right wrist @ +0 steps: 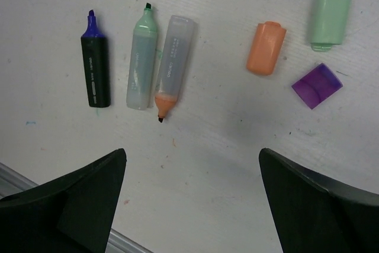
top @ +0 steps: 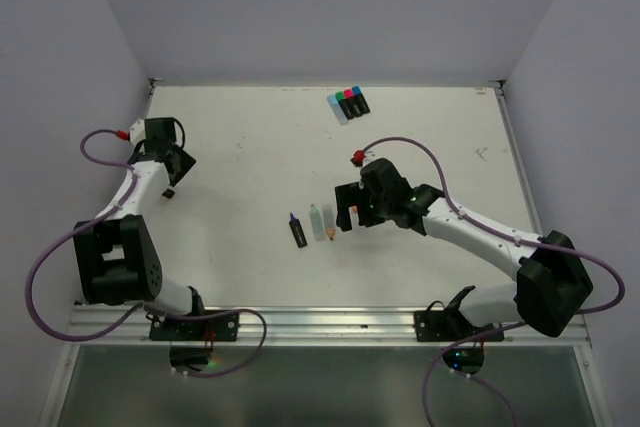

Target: Open the pen caps

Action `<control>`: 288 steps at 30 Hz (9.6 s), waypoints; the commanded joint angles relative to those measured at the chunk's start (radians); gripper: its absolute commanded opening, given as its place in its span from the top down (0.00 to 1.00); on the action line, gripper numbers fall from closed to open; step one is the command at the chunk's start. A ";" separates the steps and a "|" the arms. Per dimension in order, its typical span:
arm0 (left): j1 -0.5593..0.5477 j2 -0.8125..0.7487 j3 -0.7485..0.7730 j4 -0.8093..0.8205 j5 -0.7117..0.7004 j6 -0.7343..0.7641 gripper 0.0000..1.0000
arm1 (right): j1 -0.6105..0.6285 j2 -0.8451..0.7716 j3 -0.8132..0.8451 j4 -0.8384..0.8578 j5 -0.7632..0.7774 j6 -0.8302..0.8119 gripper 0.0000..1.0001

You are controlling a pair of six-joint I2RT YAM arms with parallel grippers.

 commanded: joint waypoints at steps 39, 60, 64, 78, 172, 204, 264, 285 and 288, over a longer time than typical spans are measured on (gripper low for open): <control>0.195 0.297 0.150 -0.051 -0.177 -0.013 0.68 | 0.051 -0.056 -0.033 0.036 0.053 0.023 0.04; 0.195 0.343 0.139 -0.047 -0.194 0.007 0.63 | 0.051 -0.072 -0.035 0.033 0.053 0.023 0.04; 0.195 0.360 0.139 -0.035 -0.183 0.003 0.59 | 0.049 -0.073 -0.038 0.036 0.050 0.024 0.04; 0.195 0.421 0.156 -0.015 -0.173 -0.004 0.59 | 0.051 -0.072 -0.041 0.039 0.049 0.024 0.04; -0.836 -0.304 -0.415 0.599 0.478 0.196 0.43 | -0.067 0.048 0.060 0.441 -0.413 0.325 1.00; -0.845 -0.356 -0.479 0.280 0.088 0.043 1.00 | -0.532 0.089 0.010 0.165 -0.263 0.192 1.00; -0.301 -0.323 -0.235 -0.052 -0.269 0.034 0.13 | 0.111 -0.202 -0.020 -0.090 0.096 0.138 0.25; 0.261 0.085 -0.123 0.235 -0.179 0.230 0.20 | 0.198 -0.256 -0.066 -0.068 0.012 0.021 0.25; 0.287 0.127 -0.110 0.258 -0.142 0.227 0.21 | 0.197 -0.262 -0.063 -0.076 0.047 0.014 0.25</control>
